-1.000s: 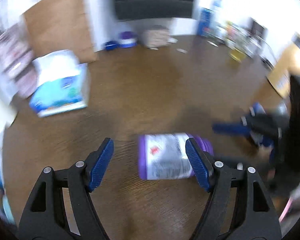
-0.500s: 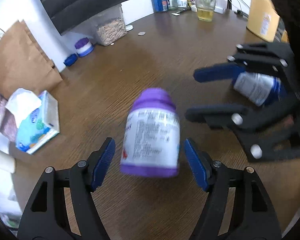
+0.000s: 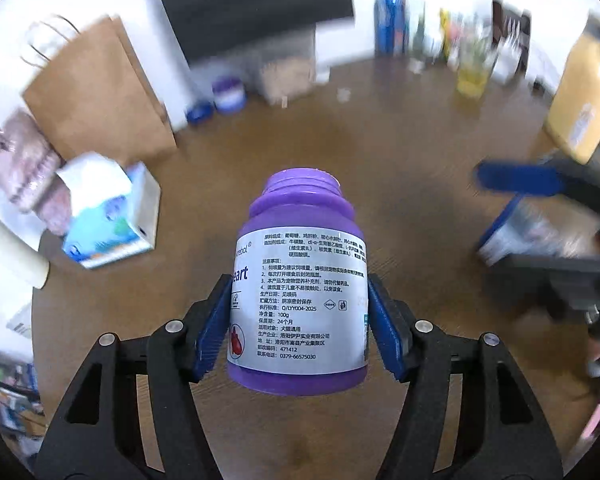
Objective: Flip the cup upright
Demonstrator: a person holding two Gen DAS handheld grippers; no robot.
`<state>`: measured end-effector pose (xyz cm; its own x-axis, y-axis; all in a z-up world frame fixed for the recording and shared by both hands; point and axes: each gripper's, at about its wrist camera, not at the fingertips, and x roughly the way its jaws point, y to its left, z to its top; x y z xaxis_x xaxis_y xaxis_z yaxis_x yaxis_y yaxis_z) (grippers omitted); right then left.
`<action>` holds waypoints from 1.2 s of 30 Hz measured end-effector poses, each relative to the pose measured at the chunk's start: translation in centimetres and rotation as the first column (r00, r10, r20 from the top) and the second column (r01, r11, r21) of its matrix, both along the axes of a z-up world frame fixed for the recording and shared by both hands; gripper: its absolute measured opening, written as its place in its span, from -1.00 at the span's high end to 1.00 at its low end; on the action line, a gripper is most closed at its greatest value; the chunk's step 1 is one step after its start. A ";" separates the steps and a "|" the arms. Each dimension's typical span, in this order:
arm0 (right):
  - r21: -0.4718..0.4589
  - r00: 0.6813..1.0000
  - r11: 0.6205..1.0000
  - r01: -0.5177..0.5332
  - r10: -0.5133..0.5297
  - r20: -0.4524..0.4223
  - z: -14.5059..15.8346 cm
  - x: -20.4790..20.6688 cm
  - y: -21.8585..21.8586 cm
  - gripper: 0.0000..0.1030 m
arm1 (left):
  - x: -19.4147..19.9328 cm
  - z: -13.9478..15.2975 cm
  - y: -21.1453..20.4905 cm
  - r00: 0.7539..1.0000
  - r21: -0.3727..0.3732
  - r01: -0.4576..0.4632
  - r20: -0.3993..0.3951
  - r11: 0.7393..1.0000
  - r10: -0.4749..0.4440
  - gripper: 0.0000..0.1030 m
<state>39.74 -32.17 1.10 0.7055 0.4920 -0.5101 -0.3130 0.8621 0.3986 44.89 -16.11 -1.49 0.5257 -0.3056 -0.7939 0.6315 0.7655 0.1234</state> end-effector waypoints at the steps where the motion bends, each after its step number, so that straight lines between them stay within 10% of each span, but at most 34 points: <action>1: 0.073 0.999 0.997 -0.036 0.036 0.005 0.4 0.1 -0.3 -0.68 | -0.8 1.1 0.4 1.000 -0.037 -0.002 0.017 0.999 0.002 -0.17; 16: 0.462 0.953 0.852 -0.245 0.299 -0.047 3.2 2.4 1.4 -0.40 | -7.4 8.5 1.9 0.980 -0.223 -0.021 0.190 0.975 0.064 -0.17; 27: -0.063 0.967 0.986 -0.156 0.165 0.193 6.3 -3.8 4.9 -0.39 | -10.1 7.1 4.8 0.988 -0.420 -0.138 0.010 0.897 0.156 -0.52; 36: -0.106 0.967 0.984 -0.144 0.162 0.195 5.7 -4.7 4.7 -0.39 | -10.0 3.3 4.4 0.971 -0.324 -0.200 0.061 0.925 0.231 -0.55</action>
